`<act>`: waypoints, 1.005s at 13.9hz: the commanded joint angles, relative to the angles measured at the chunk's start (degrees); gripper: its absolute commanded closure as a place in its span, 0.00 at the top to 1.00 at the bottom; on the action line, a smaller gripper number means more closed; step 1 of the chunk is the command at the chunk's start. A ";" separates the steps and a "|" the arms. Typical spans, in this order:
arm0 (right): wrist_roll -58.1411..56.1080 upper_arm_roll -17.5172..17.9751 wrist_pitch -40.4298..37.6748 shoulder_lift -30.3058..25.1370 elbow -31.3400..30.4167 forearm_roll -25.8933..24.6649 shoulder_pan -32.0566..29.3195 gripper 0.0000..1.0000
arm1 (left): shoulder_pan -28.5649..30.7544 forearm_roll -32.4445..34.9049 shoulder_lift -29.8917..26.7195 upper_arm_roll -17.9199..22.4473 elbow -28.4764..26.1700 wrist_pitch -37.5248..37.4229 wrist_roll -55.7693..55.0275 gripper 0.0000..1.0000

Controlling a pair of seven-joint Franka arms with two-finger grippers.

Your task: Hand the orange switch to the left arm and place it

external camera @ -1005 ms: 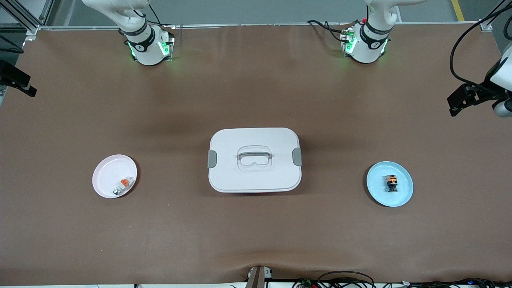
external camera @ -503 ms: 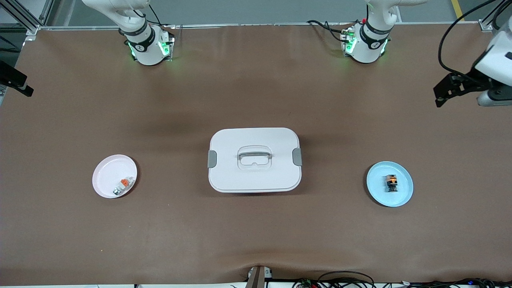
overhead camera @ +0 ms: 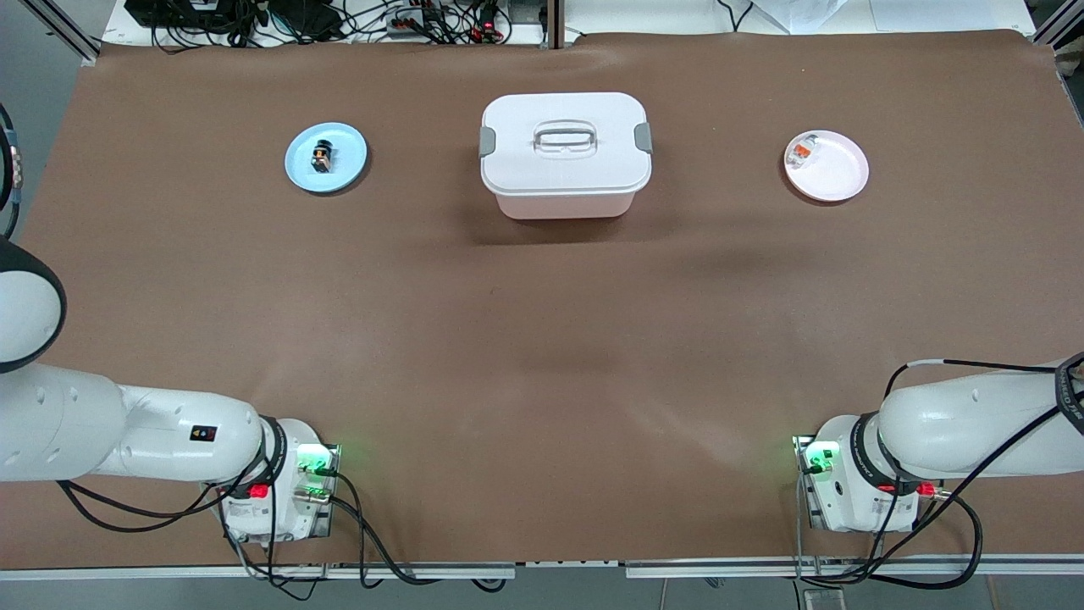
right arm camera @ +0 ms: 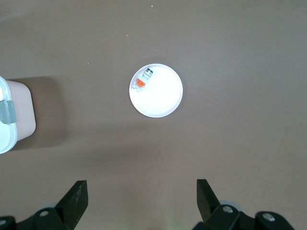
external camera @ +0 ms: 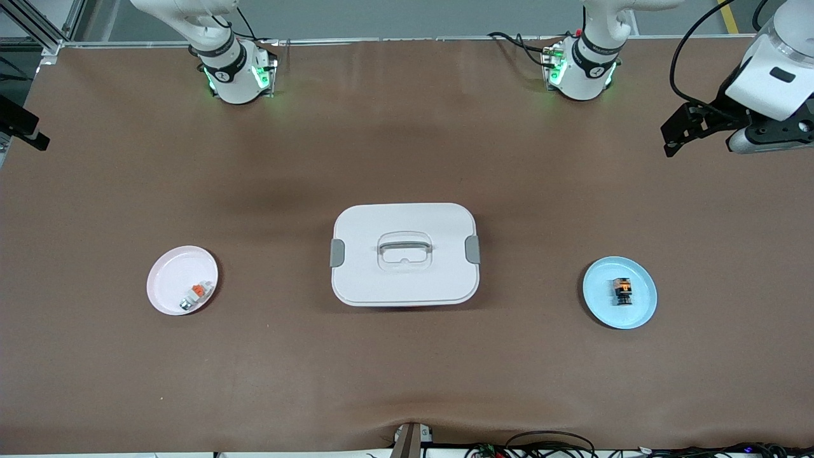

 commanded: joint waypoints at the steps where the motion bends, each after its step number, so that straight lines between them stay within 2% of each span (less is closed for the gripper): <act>1: 0.15 0.50 -0.73 0.18 0.63 -0.61 -0.96 1.00 | -0.86 -1.13 -1.50 1.01 -1.22 -0.92 -0.64 1.00; 6: 0.24 0.76 -0.82 0.00 0.63 -0.52 -0.43 1.00 | -0.34 -1.30 -0.36 2.32 -0.34 -0.84 0.68 1.00; 9: 0.15 0.68 -0.82 0.09 0.63 -0.26 -0.87 1.00 | 3.79 -1.39 0.25 0.14 -0.25 -0.40 2.77 1.00; 12: 0.06 0.67 -0.82 0.09 0.71 -0.52 -0.78 1.00 | 3.89 -1.39 -0.01 0.04 -0.60 -0.39 3.40 1.00; 13: 0.06 0.76 -0.82 0.09 0.63 -1.30 -0.52 1.00 | 3.89 -2.17 -0.27 0.30 -0.95 -0.48 3.58 1.00; 14: -0.03 0.94 -0.82 0.09 0.71 -2.87 -0.08 1.00 | 3.97 -5.84 -0.36 0.74 -0.95 -0.66 3.58 1.00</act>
